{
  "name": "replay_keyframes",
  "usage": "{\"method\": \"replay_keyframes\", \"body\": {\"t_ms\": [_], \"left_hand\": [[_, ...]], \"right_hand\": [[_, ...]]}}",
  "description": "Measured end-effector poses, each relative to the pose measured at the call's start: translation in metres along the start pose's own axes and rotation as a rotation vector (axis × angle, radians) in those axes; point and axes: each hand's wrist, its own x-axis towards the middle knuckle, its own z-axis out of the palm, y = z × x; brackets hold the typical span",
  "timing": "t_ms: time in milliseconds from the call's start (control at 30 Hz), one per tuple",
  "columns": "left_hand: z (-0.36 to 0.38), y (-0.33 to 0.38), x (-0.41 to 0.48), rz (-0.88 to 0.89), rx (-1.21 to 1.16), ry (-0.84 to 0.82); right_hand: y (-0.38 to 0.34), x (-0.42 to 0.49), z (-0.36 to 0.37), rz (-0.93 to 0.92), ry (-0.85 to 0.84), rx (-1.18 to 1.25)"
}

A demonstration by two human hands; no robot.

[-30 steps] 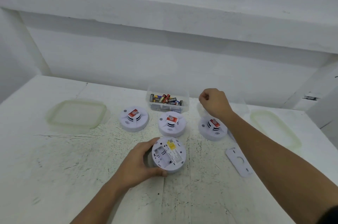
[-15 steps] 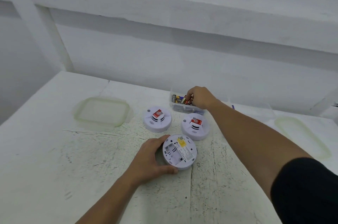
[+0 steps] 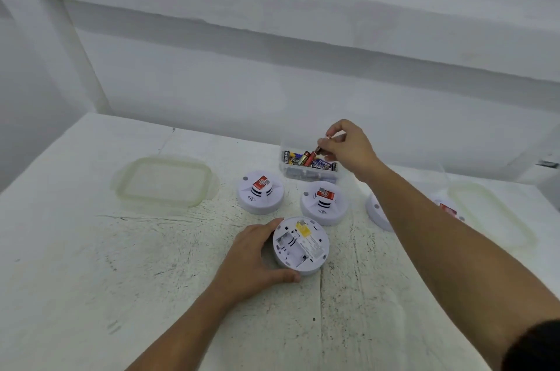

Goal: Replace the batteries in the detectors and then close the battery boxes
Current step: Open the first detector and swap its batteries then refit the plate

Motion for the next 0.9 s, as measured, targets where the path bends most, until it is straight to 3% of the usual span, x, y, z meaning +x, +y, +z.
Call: {"method": "replay_keyframes", "body": {"t_ms": [167, 333, 667, 900], "left_hand": [[0.001, -0.003, 0.001, 0.01, 0.003, -0.001], [0.003, -0.004, 0.001, 0.011, -0.003, 0.013], [0.004, -0.003, 0.001, -0.021, -0.028, 0.023], [0.005, -0.004, 0.001, -0.034, -0.047, 0.031]], "right_hand": [[-0.003, -0.082, 0.003, 0.017, -0.126, 0.177], [0.023, -0.148, 0.027, 0.014, -0.22, -0.035], [0.056, -0.179, 0.051, -0.252, -0.089, -0.306], [0.058, -0.174, 0.032, -0.264, -0.286, -0.361]]}}
